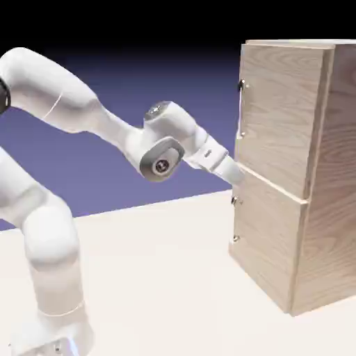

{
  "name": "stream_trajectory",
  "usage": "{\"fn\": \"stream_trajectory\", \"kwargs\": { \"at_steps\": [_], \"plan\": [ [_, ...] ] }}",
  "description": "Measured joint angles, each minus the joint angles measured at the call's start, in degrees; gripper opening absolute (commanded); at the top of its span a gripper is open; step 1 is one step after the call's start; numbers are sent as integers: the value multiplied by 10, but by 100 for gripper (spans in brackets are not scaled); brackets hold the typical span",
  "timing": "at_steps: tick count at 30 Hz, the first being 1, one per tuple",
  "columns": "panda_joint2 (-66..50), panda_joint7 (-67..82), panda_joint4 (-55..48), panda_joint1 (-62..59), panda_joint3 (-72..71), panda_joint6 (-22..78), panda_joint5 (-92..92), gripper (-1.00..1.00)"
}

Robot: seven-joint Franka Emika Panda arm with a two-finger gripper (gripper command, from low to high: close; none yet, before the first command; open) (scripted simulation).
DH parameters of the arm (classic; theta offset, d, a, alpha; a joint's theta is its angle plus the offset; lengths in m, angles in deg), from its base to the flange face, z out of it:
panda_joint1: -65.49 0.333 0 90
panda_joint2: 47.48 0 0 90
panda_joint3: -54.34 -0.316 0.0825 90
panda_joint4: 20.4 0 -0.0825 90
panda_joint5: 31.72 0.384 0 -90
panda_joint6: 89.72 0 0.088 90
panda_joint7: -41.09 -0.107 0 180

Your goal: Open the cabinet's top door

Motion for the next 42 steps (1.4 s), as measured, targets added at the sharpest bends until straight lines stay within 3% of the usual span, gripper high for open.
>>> {"fn": "stream_trajectory", "kwargs": {
  "at_steps": [42],
  "plan": [
    [132,-383,-185,-319,-365,13,1047,0]
  ]
}}
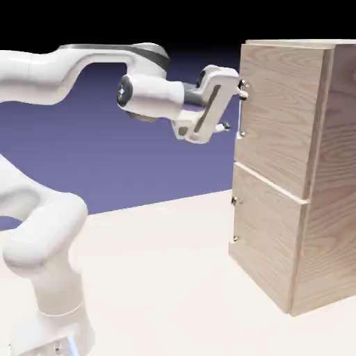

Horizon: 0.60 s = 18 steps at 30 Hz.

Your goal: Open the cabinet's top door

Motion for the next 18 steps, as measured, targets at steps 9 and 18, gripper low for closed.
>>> {"fn": "stream_trajectory", "kwargs": {
  "at_steps": [9,18],
  "plan": [
    [28,-82,-40,-68,-78,3,224,0],
    [57,-164,-79,-137,-157,6,449,0]
  ]
}}
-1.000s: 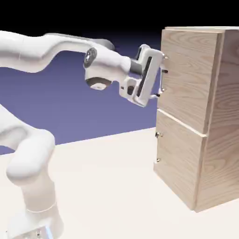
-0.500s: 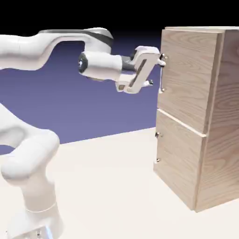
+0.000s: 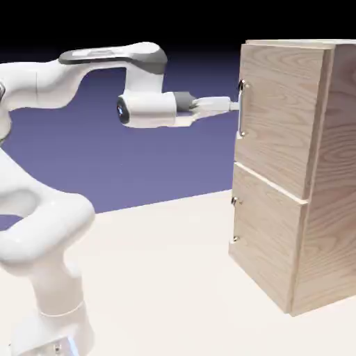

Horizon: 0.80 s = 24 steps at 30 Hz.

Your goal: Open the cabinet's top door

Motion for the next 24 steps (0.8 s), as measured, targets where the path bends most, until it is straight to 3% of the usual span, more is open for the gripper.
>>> {"fn": "stream_trajectory", "kwargs": {
  "at_steps": [9,10,24],
  "plan": [
    [-21,-24,-72,-108,-81,16,95,0],
    [-29,-23,-86,-129,-93,20,97,-100],
    [-53,-47,81,120,116,148,-71,-100]
  ]
}}
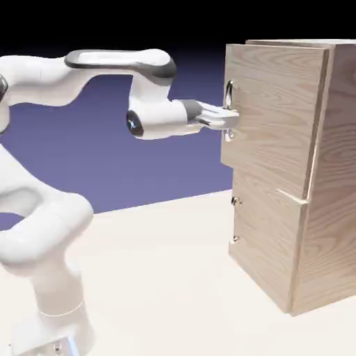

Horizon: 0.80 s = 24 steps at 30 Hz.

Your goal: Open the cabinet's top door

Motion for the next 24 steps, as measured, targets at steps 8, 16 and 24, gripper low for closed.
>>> {"fn": "stream_trajectory", "kwargs": {
  "at_steps": [8,16,24],
  "plan": [
    [50,-78,112,125,165,120,-193,-100],
    [97,-136,181,163,323,271,-389,-100],
    [83,-152,183,154,489,454,-583,-100]
  ]
}}
